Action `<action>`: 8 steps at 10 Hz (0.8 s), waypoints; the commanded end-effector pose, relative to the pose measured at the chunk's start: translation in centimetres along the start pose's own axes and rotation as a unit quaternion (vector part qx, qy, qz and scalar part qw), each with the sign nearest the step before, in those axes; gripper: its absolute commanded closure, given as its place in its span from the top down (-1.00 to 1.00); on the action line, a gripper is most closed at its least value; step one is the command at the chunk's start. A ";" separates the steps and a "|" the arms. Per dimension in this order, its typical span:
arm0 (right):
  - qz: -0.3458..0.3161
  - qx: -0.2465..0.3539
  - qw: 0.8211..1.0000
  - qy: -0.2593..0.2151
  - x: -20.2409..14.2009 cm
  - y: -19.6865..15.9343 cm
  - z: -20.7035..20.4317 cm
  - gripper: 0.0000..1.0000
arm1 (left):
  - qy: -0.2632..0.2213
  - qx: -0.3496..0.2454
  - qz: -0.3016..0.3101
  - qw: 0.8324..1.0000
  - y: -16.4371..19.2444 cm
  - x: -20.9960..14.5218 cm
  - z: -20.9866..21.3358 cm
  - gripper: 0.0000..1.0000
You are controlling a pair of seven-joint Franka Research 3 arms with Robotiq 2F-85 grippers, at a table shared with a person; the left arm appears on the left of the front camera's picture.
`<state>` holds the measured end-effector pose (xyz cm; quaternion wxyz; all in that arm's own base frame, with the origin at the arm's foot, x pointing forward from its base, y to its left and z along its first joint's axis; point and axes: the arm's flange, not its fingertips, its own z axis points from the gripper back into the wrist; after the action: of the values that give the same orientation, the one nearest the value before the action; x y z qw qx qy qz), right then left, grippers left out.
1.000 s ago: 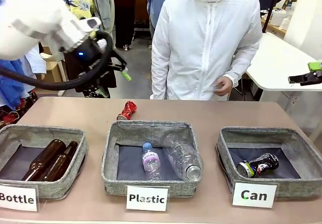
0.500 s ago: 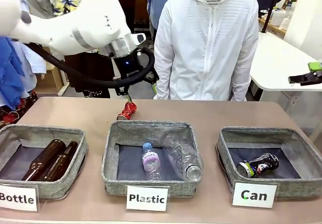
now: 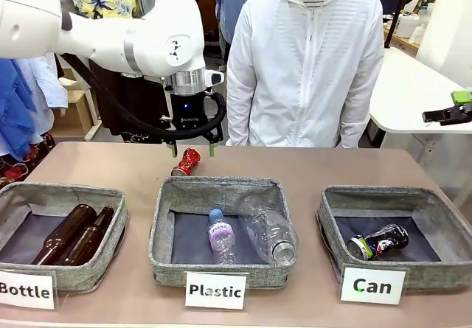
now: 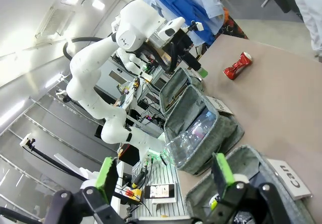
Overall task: Sort the can waste into the basket.
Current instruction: Pick up the can waste from the table and place it in the right Fabric basket.
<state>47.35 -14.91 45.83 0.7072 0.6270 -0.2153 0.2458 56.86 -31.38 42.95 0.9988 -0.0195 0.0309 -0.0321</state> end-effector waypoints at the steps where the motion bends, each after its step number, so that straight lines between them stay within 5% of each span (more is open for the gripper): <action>1: 0.007 -0.003 1.000 0.002 0.1 0.3 0.0 1.00 | -0.009 0.037 -0.021 0.999 -0.1 1.3 0.0 1.00; 4: 0.007 -0.003 1.000 0.002 0.1 0.3 0.0 1.00 | 0.015 0.117 -0.143 0.983 1.1 1.3 -0.6 1.00; 6: 0.007 -0.003 1.000 0.002 0.1 0.3 0.0 1.00 | 0.008 0.059 -0.153 0.986 1.3 1.4 -0.6 1.00; 8: 0.007 -0.003 1.000 0.002 0.1 0.3 0.0 1.00 | 0.018 0.100 -0.128 0.986 0.9 0.7 -1.2 1.00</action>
<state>47.35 -14.90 45.83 0.7072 0.6270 -0.2153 0.2458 57.72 -30.63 41.79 0.9805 0.0724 0.0390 -0.1785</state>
